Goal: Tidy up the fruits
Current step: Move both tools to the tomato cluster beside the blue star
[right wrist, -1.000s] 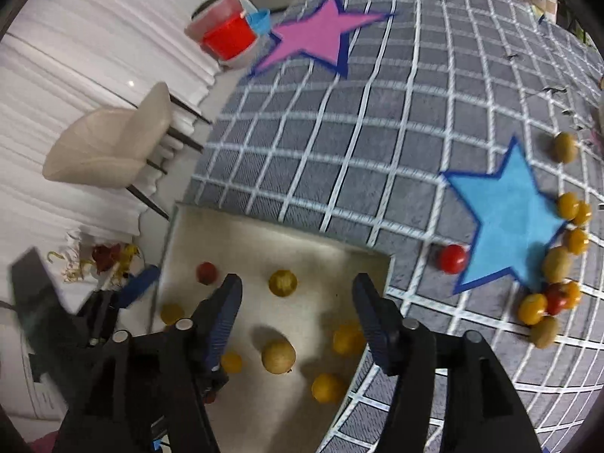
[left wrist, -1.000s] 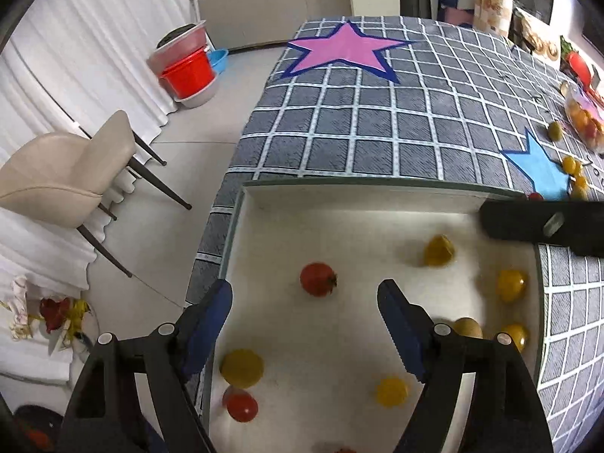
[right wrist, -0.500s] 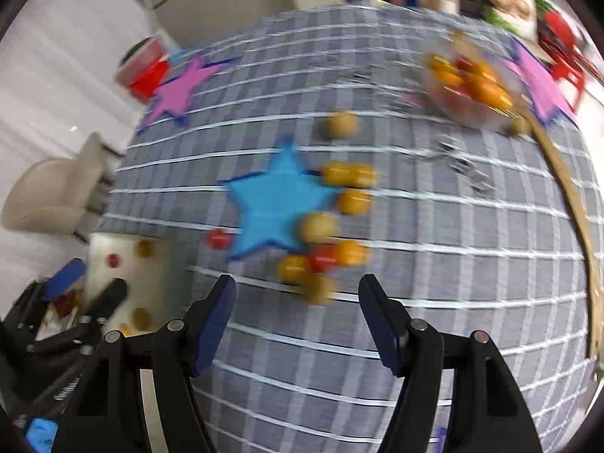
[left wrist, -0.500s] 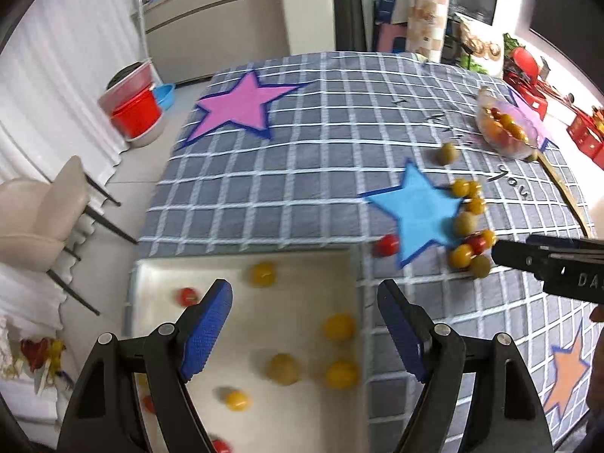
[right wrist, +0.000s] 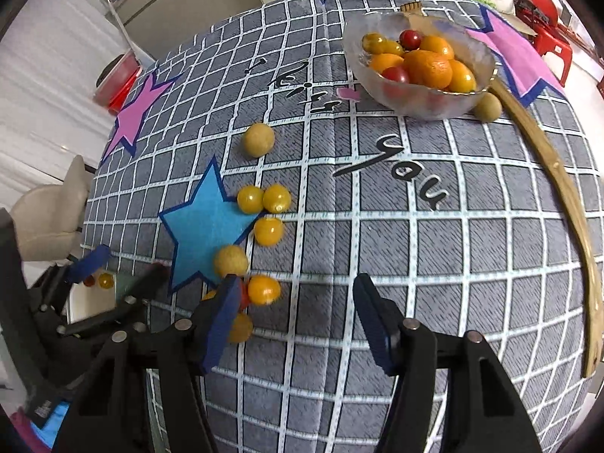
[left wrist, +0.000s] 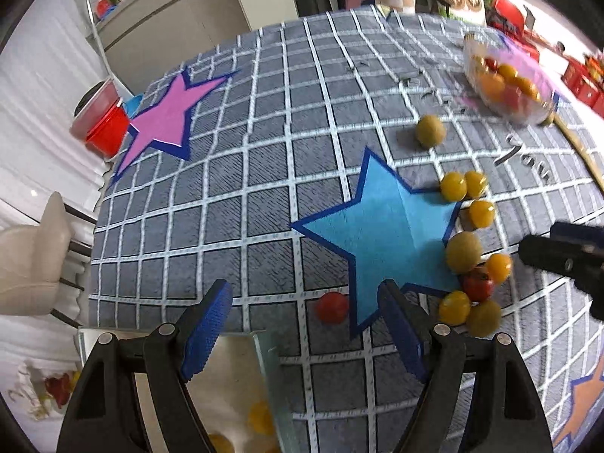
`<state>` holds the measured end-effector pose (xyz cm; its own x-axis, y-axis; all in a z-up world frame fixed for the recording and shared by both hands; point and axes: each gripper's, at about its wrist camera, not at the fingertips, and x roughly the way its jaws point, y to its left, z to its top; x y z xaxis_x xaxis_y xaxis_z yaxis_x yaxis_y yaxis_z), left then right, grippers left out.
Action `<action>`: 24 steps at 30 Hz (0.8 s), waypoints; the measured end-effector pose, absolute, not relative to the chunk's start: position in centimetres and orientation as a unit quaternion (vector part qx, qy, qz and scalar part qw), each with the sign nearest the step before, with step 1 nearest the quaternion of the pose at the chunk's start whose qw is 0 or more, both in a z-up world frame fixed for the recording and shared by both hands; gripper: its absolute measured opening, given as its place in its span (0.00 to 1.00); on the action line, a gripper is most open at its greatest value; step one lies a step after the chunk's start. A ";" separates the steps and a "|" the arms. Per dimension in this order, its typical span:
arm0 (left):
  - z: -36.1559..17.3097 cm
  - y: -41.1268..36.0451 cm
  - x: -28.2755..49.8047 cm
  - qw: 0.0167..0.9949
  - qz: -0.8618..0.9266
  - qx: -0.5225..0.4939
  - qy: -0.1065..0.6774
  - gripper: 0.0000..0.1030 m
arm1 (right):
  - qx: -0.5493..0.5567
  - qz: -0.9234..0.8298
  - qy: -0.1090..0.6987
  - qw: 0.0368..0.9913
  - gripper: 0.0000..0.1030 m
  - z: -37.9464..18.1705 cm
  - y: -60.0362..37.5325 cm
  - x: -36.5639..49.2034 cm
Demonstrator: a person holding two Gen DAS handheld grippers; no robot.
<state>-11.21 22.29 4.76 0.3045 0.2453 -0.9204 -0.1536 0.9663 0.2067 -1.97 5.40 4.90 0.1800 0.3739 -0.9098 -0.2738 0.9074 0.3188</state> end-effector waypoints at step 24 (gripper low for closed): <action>3.9 19.9 -11.1 0.800 0.046 0.017 0.598 0.19 | 0.035 0.227 0.611 0.757 0.19 3.4 8.8 0.3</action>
<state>-11.13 19.87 3.88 0.2800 0.0941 -0.9554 -0.0541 0.9951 0.0822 0.30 8.81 3.42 0.1494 0.3865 -0.9101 -0.3010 0.8945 0.3305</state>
